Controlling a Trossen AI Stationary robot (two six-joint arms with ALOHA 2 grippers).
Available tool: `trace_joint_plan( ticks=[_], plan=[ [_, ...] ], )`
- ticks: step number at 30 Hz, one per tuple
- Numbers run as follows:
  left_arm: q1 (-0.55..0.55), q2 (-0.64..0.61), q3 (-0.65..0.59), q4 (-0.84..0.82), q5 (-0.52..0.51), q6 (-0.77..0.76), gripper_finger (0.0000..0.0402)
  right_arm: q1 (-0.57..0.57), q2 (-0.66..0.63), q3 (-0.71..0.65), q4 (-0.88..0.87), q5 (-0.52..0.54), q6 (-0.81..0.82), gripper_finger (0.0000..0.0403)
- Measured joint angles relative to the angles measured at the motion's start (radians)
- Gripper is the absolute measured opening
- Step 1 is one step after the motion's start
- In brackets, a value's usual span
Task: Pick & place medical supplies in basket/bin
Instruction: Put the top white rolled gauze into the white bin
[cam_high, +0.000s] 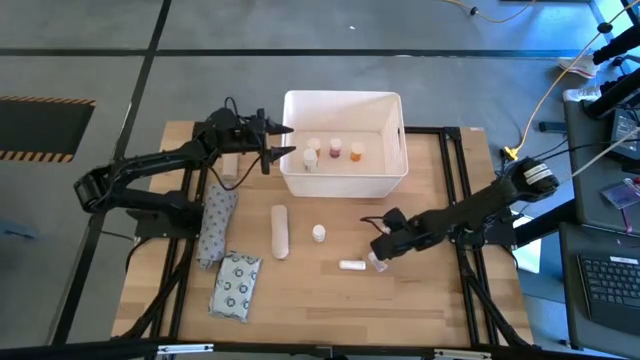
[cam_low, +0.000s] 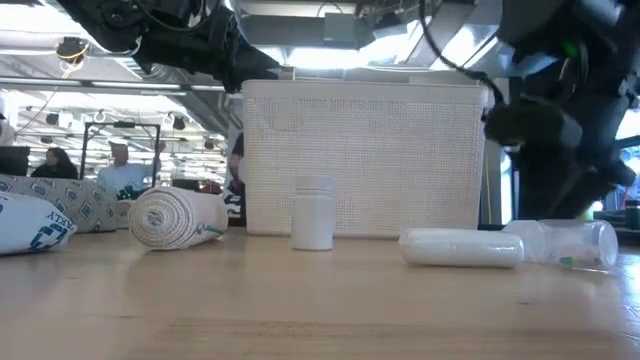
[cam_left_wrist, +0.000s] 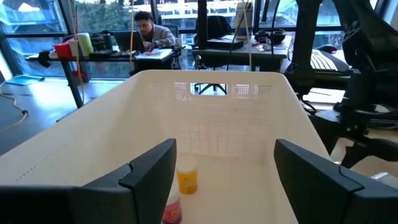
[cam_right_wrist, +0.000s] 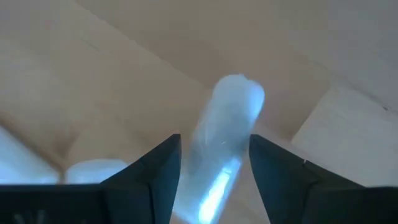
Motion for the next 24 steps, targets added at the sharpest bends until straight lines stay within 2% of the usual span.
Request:
trace_joint_plan(
  ticks=[9, 20, 24],
  plan=[
    [0.0, 0.0, 0.0, -0.011, 0.0, 0.004, 0.0262, -0.026, 0.073, 0.005, 0.03, -0.055, -0.012, 0.0178],
    [0.0, 0.001, 0.0, -0.019, 0.0, 0.036, 0.0262, -0.027, -0.024, -0.003, 0.015, -0.091, -0.221, 0.0064],
    [0.0, 0.001, 0.0, -0.019, 0.0, 0.035, 0.0263, -0.035, -0.108, 0.015, -0.002, -0.084, -0.292, 0.0049]
  ],
)
